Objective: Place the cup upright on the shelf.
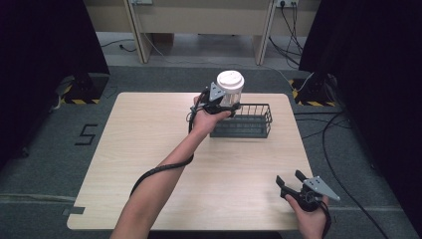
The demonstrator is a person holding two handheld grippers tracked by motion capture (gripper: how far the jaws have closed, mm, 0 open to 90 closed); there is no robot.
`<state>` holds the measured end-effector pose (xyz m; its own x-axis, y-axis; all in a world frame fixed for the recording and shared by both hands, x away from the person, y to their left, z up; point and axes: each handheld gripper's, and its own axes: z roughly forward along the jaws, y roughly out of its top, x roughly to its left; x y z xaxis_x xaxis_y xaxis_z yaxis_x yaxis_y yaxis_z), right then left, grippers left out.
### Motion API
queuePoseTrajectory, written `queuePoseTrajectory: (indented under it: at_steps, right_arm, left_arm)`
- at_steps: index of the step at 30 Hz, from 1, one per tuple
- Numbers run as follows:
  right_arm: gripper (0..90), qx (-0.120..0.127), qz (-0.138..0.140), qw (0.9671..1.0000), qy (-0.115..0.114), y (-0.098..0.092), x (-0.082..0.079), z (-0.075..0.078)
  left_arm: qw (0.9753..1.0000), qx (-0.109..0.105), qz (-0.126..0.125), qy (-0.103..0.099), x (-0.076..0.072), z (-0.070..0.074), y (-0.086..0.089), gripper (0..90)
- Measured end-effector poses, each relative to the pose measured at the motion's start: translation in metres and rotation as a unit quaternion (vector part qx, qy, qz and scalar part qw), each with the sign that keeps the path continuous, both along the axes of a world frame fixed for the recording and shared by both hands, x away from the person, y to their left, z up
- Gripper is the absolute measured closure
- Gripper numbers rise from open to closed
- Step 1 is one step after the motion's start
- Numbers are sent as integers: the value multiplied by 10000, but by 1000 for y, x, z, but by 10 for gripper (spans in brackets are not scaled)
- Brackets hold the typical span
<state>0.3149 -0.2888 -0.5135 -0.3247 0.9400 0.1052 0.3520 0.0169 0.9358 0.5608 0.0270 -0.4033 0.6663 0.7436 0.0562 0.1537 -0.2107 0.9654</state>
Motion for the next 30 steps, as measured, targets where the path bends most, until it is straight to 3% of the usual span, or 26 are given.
queuePoseTrajectory:
  at_steps: [12,30]
  right_arm:
    - [203,-8,6,10000,5,0,0,0]
    - [203,-29,23,10000,-1,0,0,0]
  left_arm:
    - [9998,-55,110,132,6,-5,-1,172]
    - [9991,147,192,358,9,-24,-9,171]
